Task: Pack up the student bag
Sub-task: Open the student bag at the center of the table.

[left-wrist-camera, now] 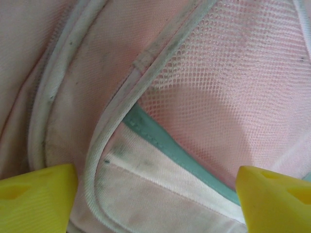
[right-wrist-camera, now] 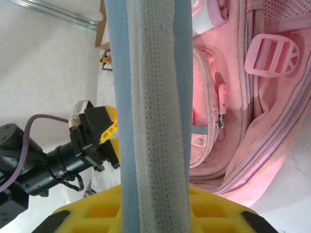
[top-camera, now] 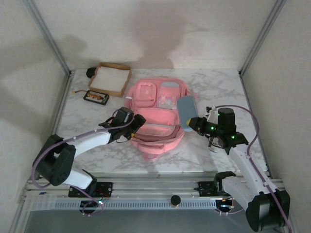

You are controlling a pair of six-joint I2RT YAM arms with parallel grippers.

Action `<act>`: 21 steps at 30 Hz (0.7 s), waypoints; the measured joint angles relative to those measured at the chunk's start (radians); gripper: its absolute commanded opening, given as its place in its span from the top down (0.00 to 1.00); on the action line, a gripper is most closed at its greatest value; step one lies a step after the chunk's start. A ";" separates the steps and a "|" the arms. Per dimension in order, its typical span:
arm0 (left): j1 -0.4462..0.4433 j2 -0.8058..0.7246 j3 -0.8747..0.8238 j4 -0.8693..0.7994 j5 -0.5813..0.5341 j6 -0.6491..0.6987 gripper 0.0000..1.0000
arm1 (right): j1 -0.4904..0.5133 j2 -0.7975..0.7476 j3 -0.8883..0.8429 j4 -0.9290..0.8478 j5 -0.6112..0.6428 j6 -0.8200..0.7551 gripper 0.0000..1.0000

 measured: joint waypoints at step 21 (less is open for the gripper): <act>-0.001 0.028 0.017 0.191 0.085 -0.190 1.00 | -0.111 0.000 0.039 -0.198 0.061 -0.050 0.80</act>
